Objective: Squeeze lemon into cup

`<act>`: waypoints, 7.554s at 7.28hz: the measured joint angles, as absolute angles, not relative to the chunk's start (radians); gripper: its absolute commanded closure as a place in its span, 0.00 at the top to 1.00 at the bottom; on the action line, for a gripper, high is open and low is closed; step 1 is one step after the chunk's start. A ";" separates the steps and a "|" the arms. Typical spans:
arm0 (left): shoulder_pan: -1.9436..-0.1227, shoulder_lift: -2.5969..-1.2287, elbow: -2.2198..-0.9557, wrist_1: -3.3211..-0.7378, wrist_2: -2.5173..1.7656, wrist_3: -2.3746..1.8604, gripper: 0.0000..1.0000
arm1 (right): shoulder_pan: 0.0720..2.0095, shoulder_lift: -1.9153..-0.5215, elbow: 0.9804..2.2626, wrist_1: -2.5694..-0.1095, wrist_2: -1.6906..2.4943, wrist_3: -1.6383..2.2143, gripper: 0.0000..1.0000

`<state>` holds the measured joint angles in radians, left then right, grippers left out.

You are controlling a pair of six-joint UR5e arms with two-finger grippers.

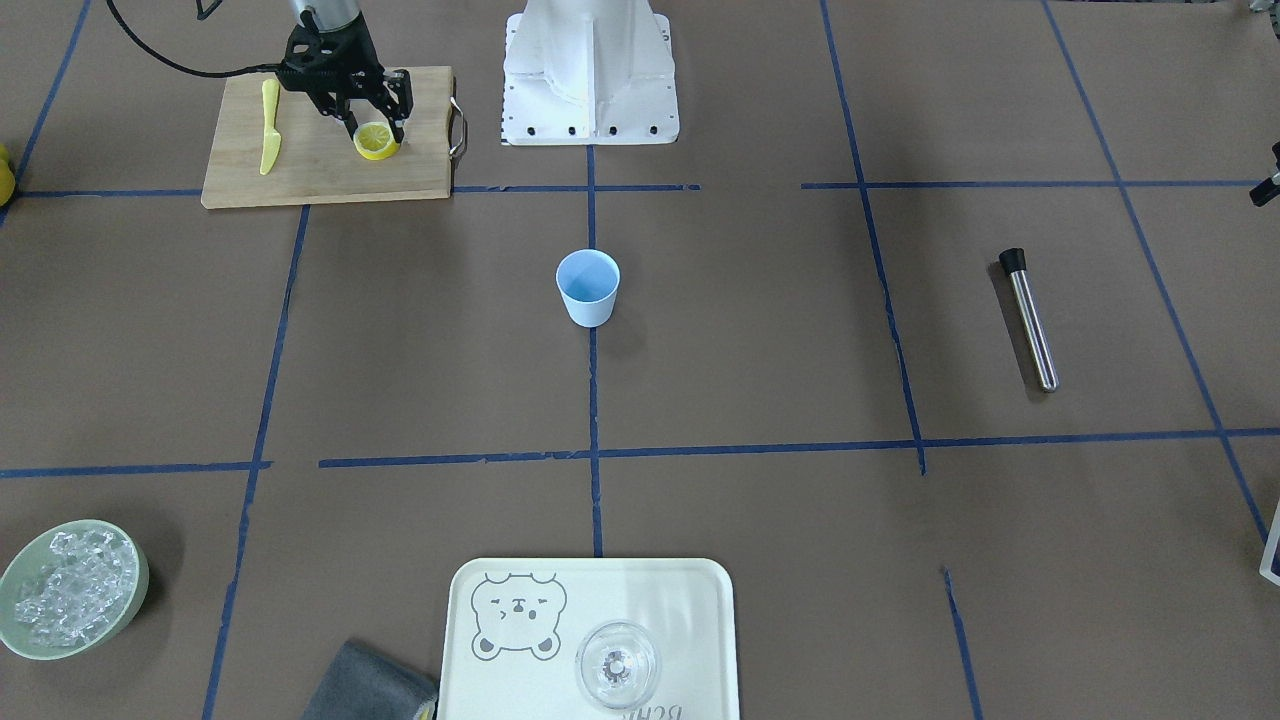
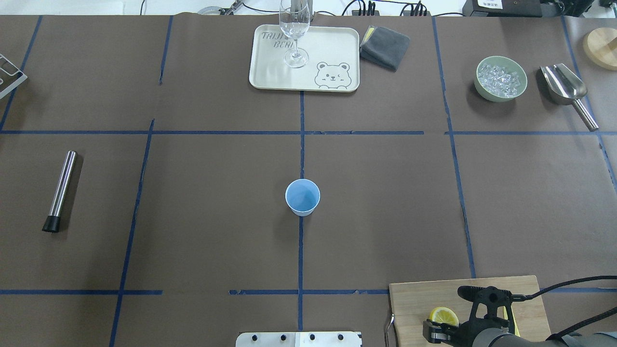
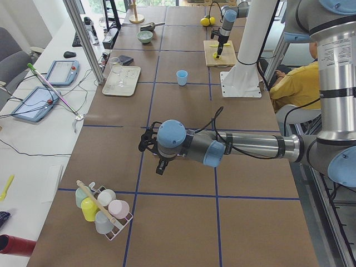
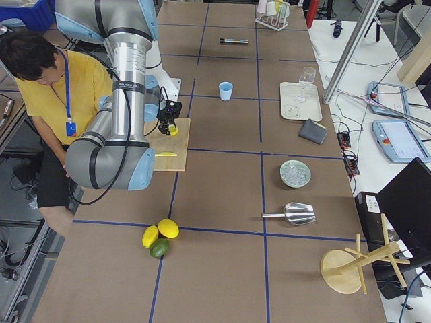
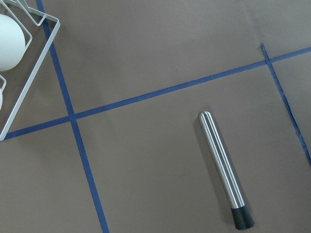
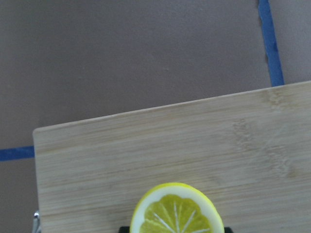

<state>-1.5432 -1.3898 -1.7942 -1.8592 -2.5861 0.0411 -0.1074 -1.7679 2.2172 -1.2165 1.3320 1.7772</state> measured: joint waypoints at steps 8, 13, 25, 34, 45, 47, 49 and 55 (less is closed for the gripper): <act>-1.551 -1.375 -1.799 -1.859 -2.623 0.040 1.00 | -0.094 -1.786 2.268 -1.223 1.330 1.779 0.61; -1.551 -1.374 -1.799 -1.859 -2.623 0.040 1.00 | -0.063 -1.795 2.324 -1.225 1.330 1.779 0.61; -1.551 -1.359 -1.800 -1.861 -2.627 0.041 1.00 | 0.363 -0.997 1.953 -1.518 1.578 1.777 0.62; -1.555 -1.341 -1.836 -1.859 -2.643 0.038 1.00 | 0.366 -0.887 1.788 -1.517 1.580 1.779 0.74; -1.158 -1.583 -1.671 -2.086 -2.332 -0.634 0.97 | 0.716 -1.253 2.010 -1.508 1.998 1.404 1.00; -1.067 -1.656 -1.567 -2.082 -2.252 -0.737 0.92 | 0.787 -1.397 2.028 -1.439 2.035 1.269 1.00; -1.022 -1.668 -1.525 -2.076 -2.208 -0.753 0.81 | 0.808 -1.479 2.026 -1.346 2.061 1.237 1.00; -0.984 -1.663 -1.509 -2.067 -2.200 -0.760 0.67 | 0.811 -1.496 2.031 -1.322 2.069 1.234 1.00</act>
